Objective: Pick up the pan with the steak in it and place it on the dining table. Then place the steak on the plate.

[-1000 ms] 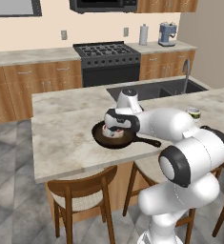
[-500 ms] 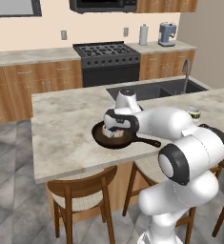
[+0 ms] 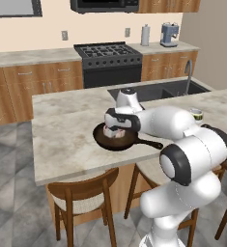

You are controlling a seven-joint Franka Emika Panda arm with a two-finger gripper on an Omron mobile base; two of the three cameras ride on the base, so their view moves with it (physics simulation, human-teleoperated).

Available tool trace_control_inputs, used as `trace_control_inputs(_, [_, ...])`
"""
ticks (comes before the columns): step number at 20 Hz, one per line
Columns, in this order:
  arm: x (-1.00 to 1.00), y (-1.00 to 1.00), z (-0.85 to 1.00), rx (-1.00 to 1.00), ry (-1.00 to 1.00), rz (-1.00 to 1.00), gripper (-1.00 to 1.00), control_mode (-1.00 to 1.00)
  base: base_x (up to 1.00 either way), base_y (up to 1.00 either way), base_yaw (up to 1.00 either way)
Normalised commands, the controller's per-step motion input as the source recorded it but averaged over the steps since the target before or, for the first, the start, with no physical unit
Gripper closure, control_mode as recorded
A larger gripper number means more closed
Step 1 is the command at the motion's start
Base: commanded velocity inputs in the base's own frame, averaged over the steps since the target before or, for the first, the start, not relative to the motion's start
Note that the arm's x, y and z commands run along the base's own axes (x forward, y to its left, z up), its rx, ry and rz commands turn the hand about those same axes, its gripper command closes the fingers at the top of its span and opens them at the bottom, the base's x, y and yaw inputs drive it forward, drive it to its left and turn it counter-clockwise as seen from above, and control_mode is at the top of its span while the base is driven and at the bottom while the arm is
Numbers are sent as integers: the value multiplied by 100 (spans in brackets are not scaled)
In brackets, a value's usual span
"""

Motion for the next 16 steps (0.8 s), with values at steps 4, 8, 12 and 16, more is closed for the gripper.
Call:
trace_control_inputs(4, [-4, -12, 40, 9, -1, 0, 100, -100, 0, 0, 0])
trace_control_inputs(8, [-21, -24, 46, 8, -1, -4, 100, -100, 0, 0, 0])
trace_control_inputs(12, [-35, -45, 25, 2, -1, -9, 100, -100, 0, 0, 0])
trace_control_inputs(16, [-28, -73, 5, 0, -5, -8, 100, -100, 0, 0, 0])
